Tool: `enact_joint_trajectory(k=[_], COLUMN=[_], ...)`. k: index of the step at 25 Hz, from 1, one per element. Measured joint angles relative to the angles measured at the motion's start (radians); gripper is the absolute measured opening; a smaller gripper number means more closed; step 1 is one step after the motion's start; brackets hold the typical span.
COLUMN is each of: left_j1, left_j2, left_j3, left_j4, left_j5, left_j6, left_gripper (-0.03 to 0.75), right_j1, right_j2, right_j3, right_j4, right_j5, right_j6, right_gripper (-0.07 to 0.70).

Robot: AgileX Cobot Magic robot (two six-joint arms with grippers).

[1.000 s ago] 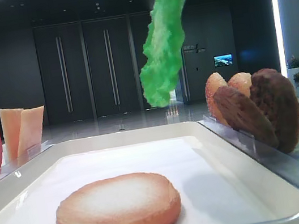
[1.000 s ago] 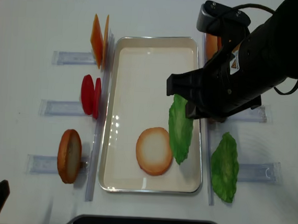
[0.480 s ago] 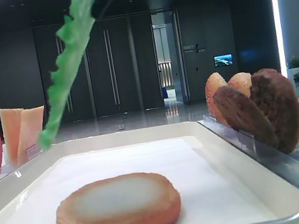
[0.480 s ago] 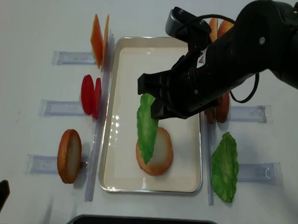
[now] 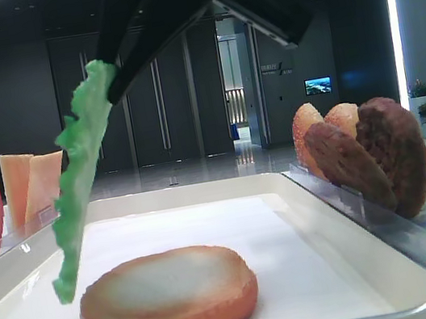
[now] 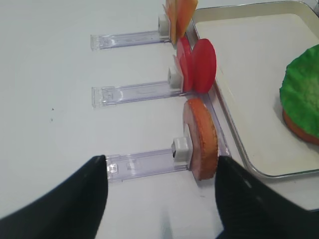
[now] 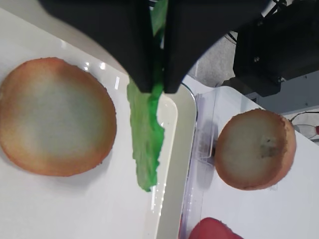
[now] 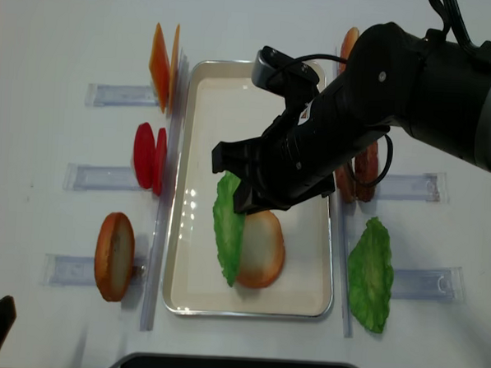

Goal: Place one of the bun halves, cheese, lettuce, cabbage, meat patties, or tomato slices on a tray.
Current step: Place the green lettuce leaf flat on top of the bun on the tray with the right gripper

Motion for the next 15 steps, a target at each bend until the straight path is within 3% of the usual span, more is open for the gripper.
enact_joint_trajectory(k=[15], left_j1=[0.000], left_j2=[0.000], left_j3=[0.000], left_j4=[0.000], left_j5=[0.000], left_j6=[0.000], left_gripper=[0.517], right_j1=[-0.007], right_j2=[0.053], right_j3=[0.000], right_j4=[-0.026], right_j5=[-0.002], right_j6=[-0.012], right_gripper=[0.025])
